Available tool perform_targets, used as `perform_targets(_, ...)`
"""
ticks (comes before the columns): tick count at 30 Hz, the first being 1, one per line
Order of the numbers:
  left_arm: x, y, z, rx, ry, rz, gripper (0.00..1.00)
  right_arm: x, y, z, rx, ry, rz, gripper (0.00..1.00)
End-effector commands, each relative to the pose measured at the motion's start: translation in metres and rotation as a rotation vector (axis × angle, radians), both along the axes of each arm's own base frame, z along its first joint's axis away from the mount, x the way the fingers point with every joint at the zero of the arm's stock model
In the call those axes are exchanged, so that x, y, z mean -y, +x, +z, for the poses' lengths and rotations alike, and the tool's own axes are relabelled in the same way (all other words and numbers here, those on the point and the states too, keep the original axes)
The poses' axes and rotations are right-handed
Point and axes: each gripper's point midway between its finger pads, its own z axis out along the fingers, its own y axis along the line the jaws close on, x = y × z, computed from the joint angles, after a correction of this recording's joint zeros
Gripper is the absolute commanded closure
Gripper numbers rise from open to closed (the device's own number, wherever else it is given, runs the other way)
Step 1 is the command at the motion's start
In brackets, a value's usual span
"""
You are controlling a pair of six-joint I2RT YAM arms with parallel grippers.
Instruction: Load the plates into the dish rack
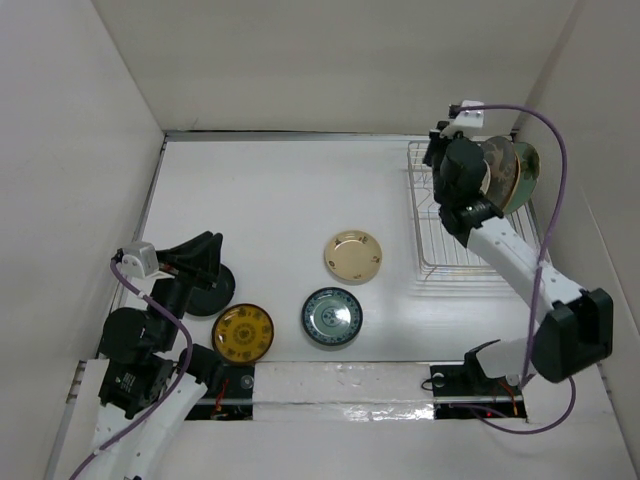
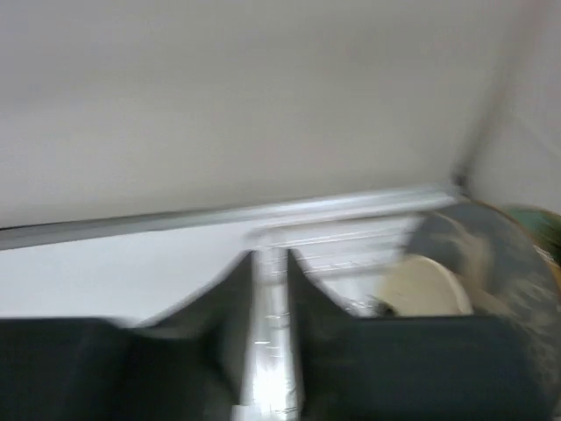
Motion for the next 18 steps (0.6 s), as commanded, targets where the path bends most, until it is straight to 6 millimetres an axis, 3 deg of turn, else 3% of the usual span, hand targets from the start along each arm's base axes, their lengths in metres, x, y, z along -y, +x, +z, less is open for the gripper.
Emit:
perform_targets(1,-0.004,0.006,0.005,0.008,-0.013,0.031,0.77,-0.11,-0.042,0.013,0.007,0.263,0.417,0.94)
perform_targets(2,-0.004,0.007,0.003,0.0,-0.009,0.035,0.79,-0.131,-0.052,0.002,-0.022,0.291,0.487,1.0)
perform_targets(3,-0.004,0.009,0.002,-0.008,-0.008,0.04,0.85,-0.17,-0.075,-0.026,-0.101,0.328,0.613,1.0)
perform_targets(5,-0.003,0.012,-0.002,-0.026,-0.005,0.04,0.91,-0.206,-0.1,-0.056,-0.177,0.349,0.723,1.0)
perform_targets(6,-0.003,0.012,-0.002,-0.028,-0.006,0.041,0.98,-0.223,-0.117,-0.081,-0.24,0.341,0.782,1.0)
perform_targets(7,-0.002,0.014,-0.004,-0.037,-0.004,0.042,1.0,-0.251,-0.14,-0.091,-0.277,0.329,0.877,1.0)
perform_targets(8,-0.002,0.015,-0.004,-0.04,-0.003,0.044,1.0,-0.266,-0.152,-0.103,-0.317,0.312,0.935,1.0)
perform_targets(9,-0.003,0.015,-0.004,-0.041,-0.005,0.046,1.0,-0.284,-0.162,-0.128,-0.391,0.287,0.99,1.0)
perform_targets(11,-0.004,0.015,-0.004,-0.041,-0.01,0.055,1.0,-0.319,-0.184,-0.14,-0.446,0.258,1.076,0.99)
perform_targets(12,-0.005,0.015,-0.003,-0.038,-0.015,0.059,1.0,-0.334,-0.189,-0.164,-0.509,0.238,1.1,0.97)
perform_targets(15,-0.011,0.015,-0.002,-0.036,-0.023,0.087,1.0,-0.377,-0.2,-0.17,-0.54,0.275,1.207,0.81)
perform_targets(16,-0.013,0.016,-0.003,-0.037,-0.026,0.099,1.0,-0.392,-0.209,-0.201,-0.621,0.26,1.25,0.69)
perform_targets(17,-0.013,0.016,-0.004,-0.039,-0.027,0.103,1.0,-0.408,-0.21,-0.198,-0.624,0.26,1.275,0.62)
perform_targets(18,-0.013,0.016,-0.004,-0.04,-0.026,0.103,1.0,-0.414,-0.209,-0.208,-0.648,0.244,1.283,0.57)
